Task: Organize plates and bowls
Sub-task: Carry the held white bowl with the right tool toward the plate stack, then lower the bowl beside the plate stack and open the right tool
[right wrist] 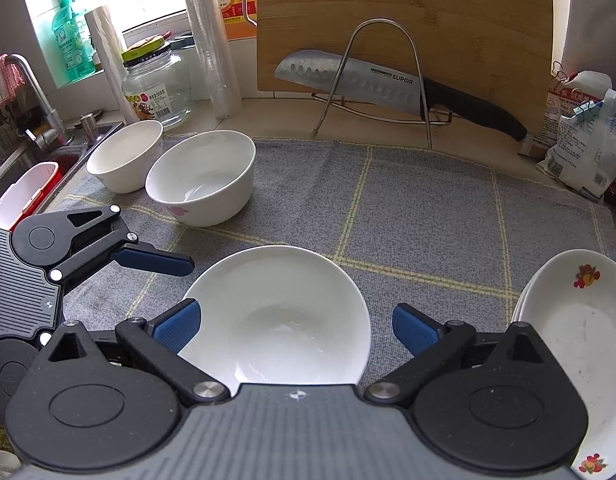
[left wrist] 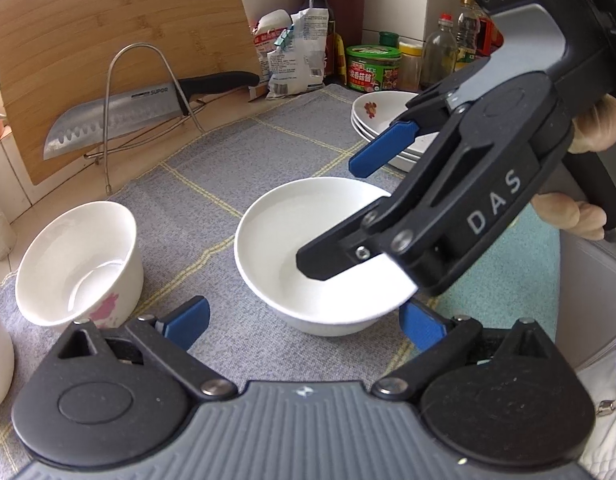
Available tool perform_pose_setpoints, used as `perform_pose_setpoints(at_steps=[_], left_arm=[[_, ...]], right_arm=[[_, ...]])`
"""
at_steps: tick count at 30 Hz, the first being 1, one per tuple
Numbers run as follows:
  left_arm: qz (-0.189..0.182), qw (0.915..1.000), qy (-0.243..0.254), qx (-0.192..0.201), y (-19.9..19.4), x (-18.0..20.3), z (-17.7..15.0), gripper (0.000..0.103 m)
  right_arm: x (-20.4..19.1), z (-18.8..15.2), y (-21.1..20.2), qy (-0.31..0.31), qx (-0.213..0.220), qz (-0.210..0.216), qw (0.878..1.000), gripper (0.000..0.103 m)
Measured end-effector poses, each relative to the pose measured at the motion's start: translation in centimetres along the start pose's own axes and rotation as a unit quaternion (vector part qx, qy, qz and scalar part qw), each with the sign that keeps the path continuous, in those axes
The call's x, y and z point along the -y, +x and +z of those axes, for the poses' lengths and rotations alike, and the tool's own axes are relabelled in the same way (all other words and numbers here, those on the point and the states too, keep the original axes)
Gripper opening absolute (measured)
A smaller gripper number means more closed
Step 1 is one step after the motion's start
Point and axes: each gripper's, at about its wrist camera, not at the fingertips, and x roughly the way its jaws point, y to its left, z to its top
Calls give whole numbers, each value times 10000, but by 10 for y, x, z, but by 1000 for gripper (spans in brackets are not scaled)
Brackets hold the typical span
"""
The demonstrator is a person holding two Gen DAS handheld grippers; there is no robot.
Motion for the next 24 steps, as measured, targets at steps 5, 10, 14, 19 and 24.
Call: perform_pose_setpoints(at_steps=[5, 10, 14, 19, 24], left_arm=[[196, 9995, -255, 29, -26, -9, -11, 101], [432, 9976, -510, 161, -50, -21, -26, 102], [655, 9948, -735, 268, -68, -34, -41, 102], [1027, 9895, -983, 271, -83, -49, -55, 102], [1201, 9840, -1289, 257, -87, -55, -57, 102]], right_arm=[[-11, 2, -8, -51, 138, -80, 9999, 103], [-31, 3, -10, -84, 244, -184, 9995, 103], [-50, 3, -9, -108, 356, -256, 9990, 103], [-73, 2, -5, -196, 357, -276, 9988, 103], [-80, 3, -4, -485, 369, -274, 9978, 103]])
